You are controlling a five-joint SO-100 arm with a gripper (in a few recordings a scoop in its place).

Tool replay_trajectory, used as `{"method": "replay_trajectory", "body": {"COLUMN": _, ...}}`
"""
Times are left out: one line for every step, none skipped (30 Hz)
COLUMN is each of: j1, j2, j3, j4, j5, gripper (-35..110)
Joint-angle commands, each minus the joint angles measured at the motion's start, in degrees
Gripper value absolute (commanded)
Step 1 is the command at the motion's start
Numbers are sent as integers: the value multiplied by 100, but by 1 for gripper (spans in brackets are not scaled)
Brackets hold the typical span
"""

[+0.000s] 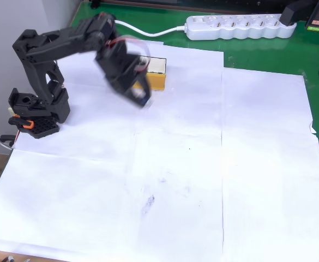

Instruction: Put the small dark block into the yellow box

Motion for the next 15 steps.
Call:
{"method": "replay_trajectory", "body": {"j1": -923, "j2": -492, "j3": -53, "j4": -369, "j5": 123, "gripper": 0}}
{"method": "replay_trajectory", "body": {"j1": -1178, "j2": -492, "j3": -123, "j4": -466, "j5": 202, "gripper": 0}}
{"method": "replay_trajectory", "body": {"j1": -1415, "j2": -492, "j3": -193, "j4": -562, "j5": 246, "gripper": 0}}
{"method": "replay_trajectory", "body": {"j1": -1626, "j2": -483, "j3": -255, "j4": -650, "j5": 255, "gripper": 0}}
{"method": "replay_trajectory", "body": {"j1": -1802, "j2": -475, "j3": -343, "j4": -747, "j5": 264, "gripper": 0}}
{"method": "replay_trajectory", "body": {"j1": -1960, "j2": -475, "j3": -448, "j4": -826, "j5": 246, "gripper": 0}}
{"method": "replay_trajectory", "body": {"j1": -2109, "j2": -483, "j3": -606, "j4": -967, "j5": 220, "gripper": 0}}
{"method": "replay_trajectory", "body": {"j1": -2224, "j2": -501, "j3": -809, "j4": -1151, "j5": 202, "gripper": 0}}
{"method": "replay_trajectory", "body": {"j1": -2320, "j2": -510, "j3": -1011, "j4": -1354, "j5": 185, "gripper": 0}}
{"method": "replay_trajectory", "body": {"j1": -2399, "j2": -510, "j3": -1213, "j4": -1556, "j5": 185, "gripper": 0}}
{"method": "replay_trajectory", "body": {"j1": -2487, "j2": -501, "j3": -1397, "j4": -1723, "j5": 141, "gripper": 0}}
{"method": "replay_trajectory", "body": {"j1": -2558, "j2": -483, "j3": -1538, "j4": -1819, "j5": 70, "gripper": 0}}
{"method": "replay_trajectory", "body": {"j1": -2628, "j2": -483, "j3": -1635, "j4": -1907, "j5": 18, "gripper": 0}}
{"method": "replay_trajectory", "body": {"j1": -2698, "j2": -483, "j3": -1731, "j4": -1986, "j5": -53, "gripper": 0}}
{"method": "replay_trajectory", "body": {"j1": -2751, "j2": -457, "j3": -1802, "j4": -2057, "j5": -105, "gripper": 0}}
